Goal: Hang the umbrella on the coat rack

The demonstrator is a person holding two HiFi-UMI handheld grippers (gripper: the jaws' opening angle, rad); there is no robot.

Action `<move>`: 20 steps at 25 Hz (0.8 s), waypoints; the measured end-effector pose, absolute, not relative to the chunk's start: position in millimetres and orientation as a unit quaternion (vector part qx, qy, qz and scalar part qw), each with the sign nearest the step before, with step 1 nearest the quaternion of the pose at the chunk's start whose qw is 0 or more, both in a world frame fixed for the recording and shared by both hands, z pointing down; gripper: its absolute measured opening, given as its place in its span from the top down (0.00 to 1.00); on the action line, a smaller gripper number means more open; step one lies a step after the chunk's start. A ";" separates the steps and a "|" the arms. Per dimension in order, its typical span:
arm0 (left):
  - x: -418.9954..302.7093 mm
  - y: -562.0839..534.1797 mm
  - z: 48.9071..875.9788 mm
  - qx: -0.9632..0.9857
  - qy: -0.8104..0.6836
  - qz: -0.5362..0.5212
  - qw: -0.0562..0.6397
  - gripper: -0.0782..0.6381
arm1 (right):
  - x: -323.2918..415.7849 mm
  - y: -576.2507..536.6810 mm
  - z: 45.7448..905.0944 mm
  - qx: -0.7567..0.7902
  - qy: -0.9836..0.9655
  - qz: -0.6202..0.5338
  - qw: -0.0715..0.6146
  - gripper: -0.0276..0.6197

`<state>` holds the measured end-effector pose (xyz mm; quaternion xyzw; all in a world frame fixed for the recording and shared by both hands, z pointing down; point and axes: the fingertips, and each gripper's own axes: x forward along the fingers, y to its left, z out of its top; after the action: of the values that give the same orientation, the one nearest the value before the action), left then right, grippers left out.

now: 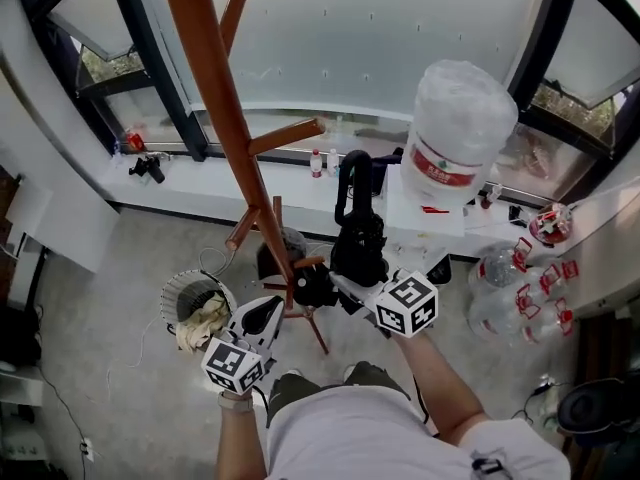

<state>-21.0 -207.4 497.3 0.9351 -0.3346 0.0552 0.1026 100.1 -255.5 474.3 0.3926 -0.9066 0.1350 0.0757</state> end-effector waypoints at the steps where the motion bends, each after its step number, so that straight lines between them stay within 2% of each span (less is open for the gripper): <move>1: -21.2 -206.1 495.6 0.932 -0.343 0.053 0.102 0.89 | 99.2 -258.0 469.3 0.385 -0.911 0.129 0.077 0.55; 11: -21.4 -192.8 479.5 0.905 -0.415 0.033 0.087 0.89 | 90.4 -263.4 418.4 0.318 -0.942 0.079 0.068 0.55; 20: -9.9 -180.4 479.1 0.896 -0.434 0.026 0.091 0.89 | 80.7 -261.5 373.8 0.281 -0.958 0.054 0.031 0.55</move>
<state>-9.9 -180.4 479.1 0.8958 -0.4342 0.0261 0.0910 80.7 -261.5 373.8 0.2815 -0.9576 0.0536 0.0315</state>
